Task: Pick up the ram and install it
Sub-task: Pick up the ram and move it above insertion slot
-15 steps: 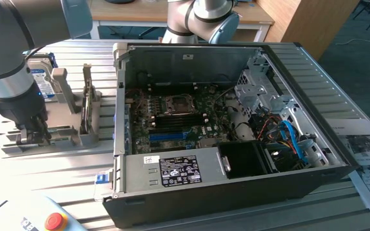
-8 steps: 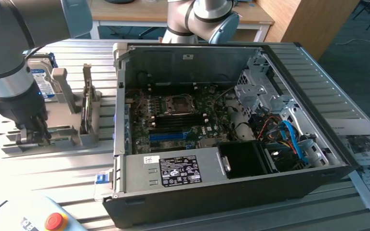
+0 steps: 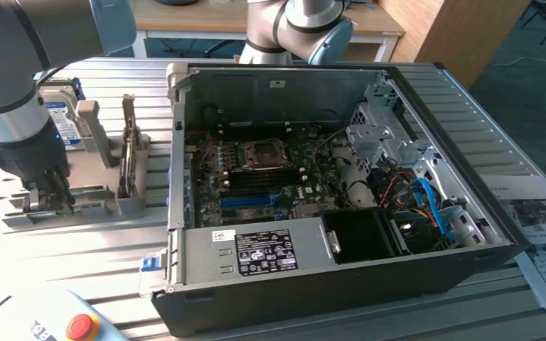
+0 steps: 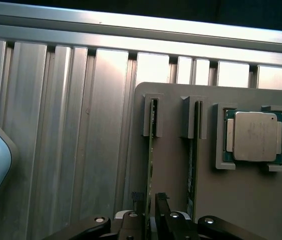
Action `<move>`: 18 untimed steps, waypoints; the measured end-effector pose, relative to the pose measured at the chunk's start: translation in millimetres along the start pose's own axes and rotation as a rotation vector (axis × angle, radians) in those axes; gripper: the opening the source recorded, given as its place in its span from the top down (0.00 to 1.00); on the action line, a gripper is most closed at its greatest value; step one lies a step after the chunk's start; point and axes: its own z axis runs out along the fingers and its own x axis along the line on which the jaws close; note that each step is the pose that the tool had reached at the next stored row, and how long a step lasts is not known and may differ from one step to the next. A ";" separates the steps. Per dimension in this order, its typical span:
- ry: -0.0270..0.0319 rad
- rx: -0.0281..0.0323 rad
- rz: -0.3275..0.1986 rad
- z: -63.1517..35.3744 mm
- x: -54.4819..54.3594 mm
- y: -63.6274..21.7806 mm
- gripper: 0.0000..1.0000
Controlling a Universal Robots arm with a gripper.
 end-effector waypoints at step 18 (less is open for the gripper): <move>0.0000 -0.0002 0.000 -0.7 0.1 -1.5 0.77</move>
